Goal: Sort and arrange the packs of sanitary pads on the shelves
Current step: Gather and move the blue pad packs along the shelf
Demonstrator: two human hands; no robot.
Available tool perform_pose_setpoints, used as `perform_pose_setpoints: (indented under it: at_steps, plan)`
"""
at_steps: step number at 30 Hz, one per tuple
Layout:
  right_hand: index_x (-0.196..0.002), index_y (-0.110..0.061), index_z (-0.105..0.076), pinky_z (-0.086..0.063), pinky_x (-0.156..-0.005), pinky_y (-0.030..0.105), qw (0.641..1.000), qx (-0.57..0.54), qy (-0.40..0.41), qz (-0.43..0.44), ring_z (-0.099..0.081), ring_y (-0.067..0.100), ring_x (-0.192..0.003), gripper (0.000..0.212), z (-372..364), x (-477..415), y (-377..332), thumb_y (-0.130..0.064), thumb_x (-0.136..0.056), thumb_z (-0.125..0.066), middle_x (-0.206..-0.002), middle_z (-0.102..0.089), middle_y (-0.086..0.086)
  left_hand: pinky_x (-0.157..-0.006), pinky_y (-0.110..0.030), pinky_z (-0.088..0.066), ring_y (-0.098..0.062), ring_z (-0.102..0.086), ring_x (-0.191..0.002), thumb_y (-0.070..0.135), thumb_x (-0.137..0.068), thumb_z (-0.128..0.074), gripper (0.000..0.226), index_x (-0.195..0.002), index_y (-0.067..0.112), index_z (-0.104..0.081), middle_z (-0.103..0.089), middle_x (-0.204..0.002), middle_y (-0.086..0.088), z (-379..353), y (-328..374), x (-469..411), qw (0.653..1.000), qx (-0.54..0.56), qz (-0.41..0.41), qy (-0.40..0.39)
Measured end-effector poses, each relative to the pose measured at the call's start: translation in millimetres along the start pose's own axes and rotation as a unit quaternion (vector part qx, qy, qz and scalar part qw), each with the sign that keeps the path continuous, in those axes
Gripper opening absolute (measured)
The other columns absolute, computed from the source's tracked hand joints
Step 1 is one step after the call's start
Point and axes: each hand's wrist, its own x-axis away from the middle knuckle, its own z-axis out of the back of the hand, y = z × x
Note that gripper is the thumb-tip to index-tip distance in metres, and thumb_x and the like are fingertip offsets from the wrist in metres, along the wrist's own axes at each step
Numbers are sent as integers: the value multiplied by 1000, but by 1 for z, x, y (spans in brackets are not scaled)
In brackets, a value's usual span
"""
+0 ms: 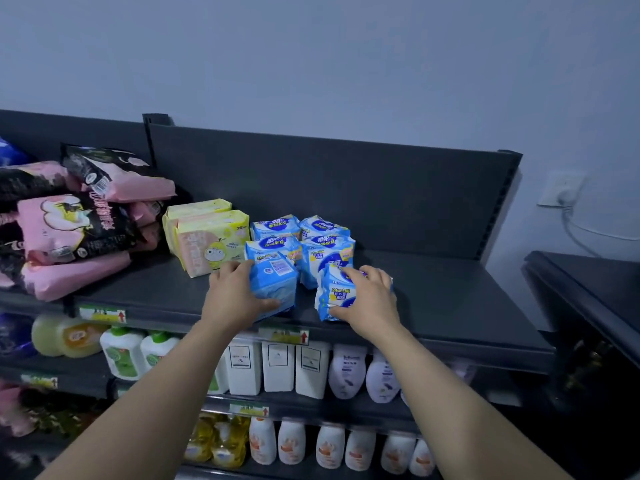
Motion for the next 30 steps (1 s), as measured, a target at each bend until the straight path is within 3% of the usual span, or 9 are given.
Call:
perform_pose_setpoints:
  at_steps: [7, 12, 17, 22, 26, 28, 30]
  plan:
    - [-148, -34, -28, -25, -112, 46, 999, 5, -32, -20, 2, 21, -144, 86, -30, -33, -20, -45, -76, -74, -155, -12, -1, -102, -41, -38, -31, -31, -132, 50, -71, -79, 93, -148, 27, -32, -31, -147, -5, -14, -22, -53, 998, -22, -40, -53]
    - [-148, -35, -27, -25, -111, 49, 999, 8, -34, -34, 5, 22, -144, 86, -39, -43, -28, -45, -76, -73, -156, -10, 0, -102, -43, -39, -32, -31, -132, 52, -70, -79, 94, -147, 28, -31, -30, -148, -6, -20, -33, -69, 996, -14, -66, -53]
    - [-148, -39, -26, -12, -116, 54, 997, 30, -44, -52, 5, 20, -145, 89, -33, -40, -34, -50, -73, -73, -159, -7, -4, -110, -41, -29, -30, -27, -138, 73, -69, -65, 97, -149, 31, -30, -26, -154, -5, -13, -37, -72, 992, -62, -90, -64]
    - [-145, -38, -33, -1, -118, 52, 997, 60, 14, -49, -2, 18, -147, 73, -23, -25, -42, -57, -82, -63, -158, -20, -8, -111, -43, -28, -29, -32, -136, 65, -84, -54, 69, -140, 25, -48, -44, -146, -4, -4, -31, -71, 987, -41, -155, 2]
    - [-140, -29, -46, -15, -116, 48, 996, 33, 63, -47, -25, 20, -142, 59, -10, -6, -46, -50, -86, -57, -150, -39, -3, -99, -41, -39, -32, -52, -118, 54, -85, -59, 55, -129, 21, -60, -60, -130, -5, 2, -11, -62, 973, 20, -229, 19]
    - [-129, -17, -60, -35, -107, 50, 992, 4, 121, -35, -50, 27, -126, 59, -4, 9, -45, -47, -78, -57, -133, -58, 6, -96, -41, -42, -32, -56, -116, 51, -84, -63, 52, -125, 18, -63, -62, -129, -6, -1, 0, -54, 963, 24, -270, 9]
    - [-118, -8, -66, -48, -96, 45, 989, -3, 144, -41, -62, 31, -109, 54, 4, 28, -39, -41, -77, -57, -117, -66, 11, -90, -41, -47, -33, -60, -113, 49, -83, -63, 50, -119, 14, -66, -66, -122, -9, -6, 12, -44, 952, 42, -304, -9]
